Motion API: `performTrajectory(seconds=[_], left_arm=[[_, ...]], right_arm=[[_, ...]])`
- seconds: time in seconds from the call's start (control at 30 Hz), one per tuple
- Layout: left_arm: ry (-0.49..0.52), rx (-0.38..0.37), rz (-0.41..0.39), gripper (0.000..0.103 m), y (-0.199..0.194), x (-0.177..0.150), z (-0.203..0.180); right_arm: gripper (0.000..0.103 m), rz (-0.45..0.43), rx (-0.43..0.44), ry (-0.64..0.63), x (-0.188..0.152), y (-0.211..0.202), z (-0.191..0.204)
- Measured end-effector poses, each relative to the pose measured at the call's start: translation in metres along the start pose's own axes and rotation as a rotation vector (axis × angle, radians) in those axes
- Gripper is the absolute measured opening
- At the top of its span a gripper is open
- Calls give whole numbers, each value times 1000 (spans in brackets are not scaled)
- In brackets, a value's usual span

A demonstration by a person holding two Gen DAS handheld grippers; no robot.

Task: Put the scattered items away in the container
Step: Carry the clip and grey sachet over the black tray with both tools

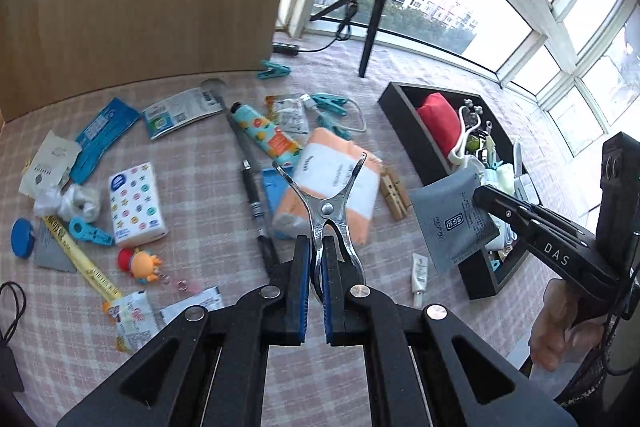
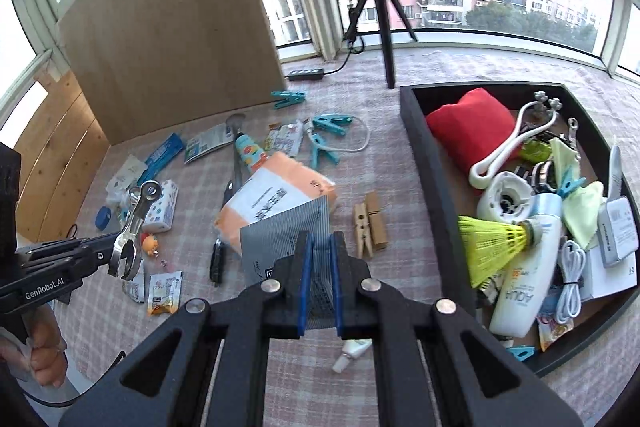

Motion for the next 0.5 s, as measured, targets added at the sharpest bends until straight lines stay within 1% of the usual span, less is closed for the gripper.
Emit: performTrajectory(seconds=[0.23,0.37,0.47,0.5], left_arm=[[135,-114,-10,5,27,39,-93],[210,-184,-3,5,43,52,-150],[242,-226,-7,5,53,58,-190],[243,-252,-15,5,56,60,-203]], right_arm=[[9,-94,-145,152,17,-40,-82],[9,-134,-203,244,21,-62,-125],[9,-163,-246,293,21,-73,-150],[9,-181,-255,307,20,-76,-156]])
Point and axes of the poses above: each gripper's, at about its wrist camera, not at the fingertips, and y roughly the way its jaws point, z to its left, x to its top, the point moved 2 cm from there along y, roughly the way its jaws point, and after that the axes turned 5 degrees about y, right-handed, at the moved point
